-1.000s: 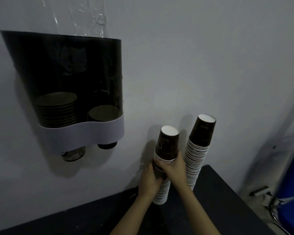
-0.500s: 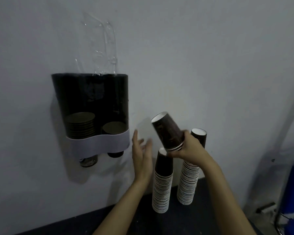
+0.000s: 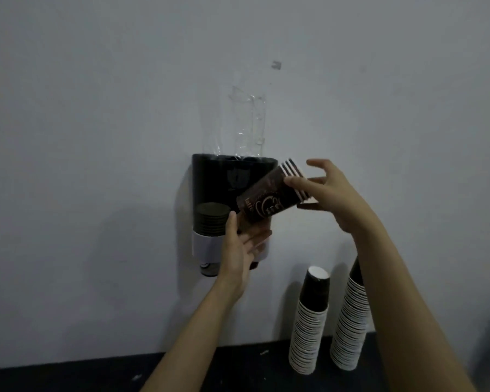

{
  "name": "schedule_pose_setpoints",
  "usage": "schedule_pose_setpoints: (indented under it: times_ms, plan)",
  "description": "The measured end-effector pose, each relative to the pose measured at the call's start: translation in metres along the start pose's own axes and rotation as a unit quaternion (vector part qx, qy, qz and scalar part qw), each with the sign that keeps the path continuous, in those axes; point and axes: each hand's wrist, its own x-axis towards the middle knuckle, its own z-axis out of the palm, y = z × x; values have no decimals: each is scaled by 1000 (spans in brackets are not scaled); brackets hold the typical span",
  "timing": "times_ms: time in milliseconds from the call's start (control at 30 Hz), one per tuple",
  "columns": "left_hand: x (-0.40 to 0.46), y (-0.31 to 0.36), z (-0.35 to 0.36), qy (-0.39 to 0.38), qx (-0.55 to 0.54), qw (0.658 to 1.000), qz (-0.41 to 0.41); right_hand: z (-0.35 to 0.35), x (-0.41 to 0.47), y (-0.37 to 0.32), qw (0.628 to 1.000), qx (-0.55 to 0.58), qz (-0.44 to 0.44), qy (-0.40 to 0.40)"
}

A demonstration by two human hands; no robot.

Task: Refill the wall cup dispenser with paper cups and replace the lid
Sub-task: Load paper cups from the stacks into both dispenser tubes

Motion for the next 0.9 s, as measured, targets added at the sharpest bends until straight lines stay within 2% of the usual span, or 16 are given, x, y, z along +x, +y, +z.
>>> schedule_pose_setpoints:
  times_ms: [100,167,233,333,400,500,533,667,767,900]
  plan:
    - [3,14,-19,-26,17,999,12,12,20,-35,999,-21,-49,2]
    - [6,19,-29,3,25,999,26,20,37,-58,995,-17,-96,35]
    - [7,16,-37,98,14,994,38,30,56,-78,988,-32,-136,73]
    - [9,-1,-58,295,13,954,43,57,82,-93,973,-112,-181,90]
    - [9,-13,-71,354,-2,935,5,77,93,-91,962,-186,-186,76]
    - [12,-24,-83,324,-76,931,-150,101,104,-75,941,-292,-174,19]
    - [14,-25,-85,308,-97,929,-179,106,105,-69,935,-316,-162,-15]
    - [26,-28,-90,271,-144,939,-155,122,105,-42,888,-420,-131,-135]
    - [29,-29,-91,263,-160,942,-134,126,104,-33,863,-467,-132,-138]
    - [30,-32,-94,268,-159,943,-119,127,103,-31,861,-470,-150,-125]
